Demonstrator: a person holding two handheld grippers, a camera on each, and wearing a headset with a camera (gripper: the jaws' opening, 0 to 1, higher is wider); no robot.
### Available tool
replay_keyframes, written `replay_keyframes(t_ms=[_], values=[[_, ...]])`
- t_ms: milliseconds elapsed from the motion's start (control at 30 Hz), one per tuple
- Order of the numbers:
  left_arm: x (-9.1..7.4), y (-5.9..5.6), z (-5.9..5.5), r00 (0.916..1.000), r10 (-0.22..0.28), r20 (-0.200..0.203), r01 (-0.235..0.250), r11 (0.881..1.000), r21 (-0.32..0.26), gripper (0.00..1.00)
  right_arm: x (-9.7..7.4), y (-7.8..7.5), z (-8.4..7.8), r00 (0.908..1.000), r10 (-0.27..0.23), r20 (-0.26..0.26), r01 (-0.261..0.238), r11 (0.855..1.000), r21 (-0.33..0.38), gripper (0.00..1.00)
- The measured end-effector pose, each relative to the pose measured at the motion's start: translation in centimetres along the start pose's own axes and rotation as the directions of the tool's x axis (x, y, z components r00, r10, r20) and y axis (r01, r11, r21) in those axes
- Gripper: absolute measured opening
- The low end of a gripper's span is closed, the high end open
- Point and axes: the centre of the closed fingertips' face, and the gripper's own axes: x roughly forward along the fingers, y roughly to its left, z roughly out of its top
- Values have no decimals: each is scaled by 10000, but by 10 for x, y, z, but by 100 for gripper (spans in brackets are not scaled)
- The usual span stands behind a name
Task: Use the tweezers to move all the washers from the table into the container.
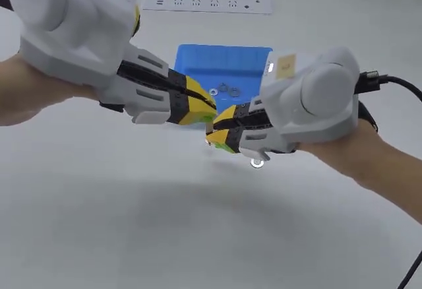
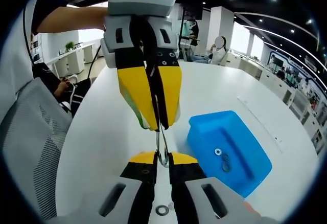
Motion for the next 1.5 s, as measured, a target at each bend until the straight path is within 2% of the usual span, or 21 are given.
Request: replay_keyframes(t_ms=[267, 467, 633, 900, 1067, 1200, 1300, 1467, 1500], values=[[-9, 3, 17, 9999, 81, 124, -86, 9991, 409, 6, -12, -6, 16, 9993, -305, 198, 310, 9991, -290, 10], [-15, 9, 33, 9995, 165, 259, -185, 9965, 816, 6, -23, -16, 28, 9978, -595, 301, 611, 9966, -554, 10], [-18, 16, 45, 9993, 237, 280, -267, 9930, 1148, 6, -30, -28, 37, 9956, -845, 409, 875, 9931, -777, 10], [-16, 38, 53, 9994, 263, 211, -292, 9881, 1510, 6, -33, -51, 42, 9921, -1145, 518, 1186, 9893, -844, 10], [-13, 52, 56, 9989, 346, 303, -389, 9875, 1530, 6, -32, -69, 42, 9899, -1301, 564, 1347, 9871, -871, 10], [-8, 65, 52, 9984, 413, 386, -462, 9898, 1351, 6, -26, -80, 39, 9894, -1330, 590, 1376, 9869, -839, 10], [-1, 76, 43, 9985, 464, 297, -495, 9921, 1149, 6, -19, -86, 28, 9911, -1274, 378, 1303, 9876, -881, 9], [10, 84, 32, 9992, 329, 227, -348, 9955, 883, 6, -9, -91, 15, 9936, -1107, 227, 1121, 9908, -757, 9], [13, 86, 29, 9991, 378, 201, -394, 9953, 883, 6, -6, -90, 10, 9956, -931, 80, 935, 9925, -782, 4]])
